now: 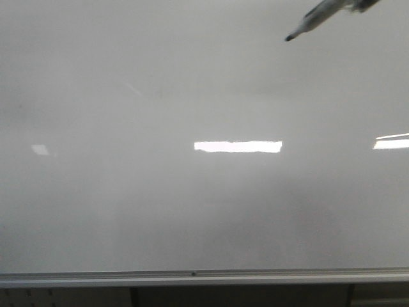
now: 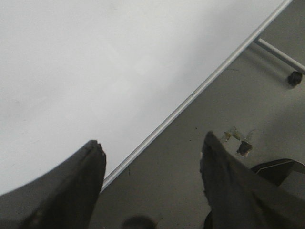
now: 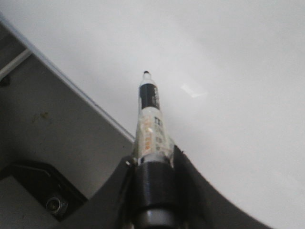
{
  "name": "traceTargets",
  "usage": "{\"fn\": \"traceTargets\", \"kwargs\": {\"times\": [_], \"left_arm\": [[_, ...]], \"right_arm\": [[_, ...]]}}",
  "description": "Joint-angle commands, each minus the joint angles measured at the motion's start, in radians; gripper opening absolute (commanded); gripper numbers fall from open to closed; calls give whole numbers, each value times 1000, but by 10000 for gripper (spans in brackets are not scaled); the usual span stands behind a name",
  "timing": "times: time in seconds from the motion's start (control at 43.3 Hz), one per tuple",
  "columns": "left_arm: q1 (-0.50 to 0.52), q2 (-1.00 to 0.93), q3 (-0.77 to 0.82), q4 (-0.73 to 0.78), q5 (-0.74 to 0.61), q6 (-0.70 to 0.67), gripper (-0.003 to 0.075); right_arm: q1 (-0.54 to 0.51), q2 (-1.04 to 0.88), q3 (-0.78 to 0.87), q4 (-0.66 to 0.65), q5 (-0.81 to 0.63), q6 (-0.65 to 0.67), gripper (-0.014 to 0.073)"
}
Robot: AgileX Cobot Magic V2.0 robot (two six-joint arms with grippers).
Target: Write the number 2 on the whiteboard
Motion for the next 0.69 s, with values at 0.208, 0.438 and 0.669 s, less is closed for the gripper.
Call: {"fn": "traceTargets", "kwargs": {"times": [0.208,0.438,0.669], "left_arm": [[46,-40,1,-20,-87,-17,428],[46,-38,1,-20,-118,-17,428],[46,-38,1,-20,-128,-17,429]], "right_arm": [[-168,-297,273,167,-280,5,-2],[-168,-312,334,179,-454,5,-2],[-93,-203,334,194,-630,-109,-2]]}}
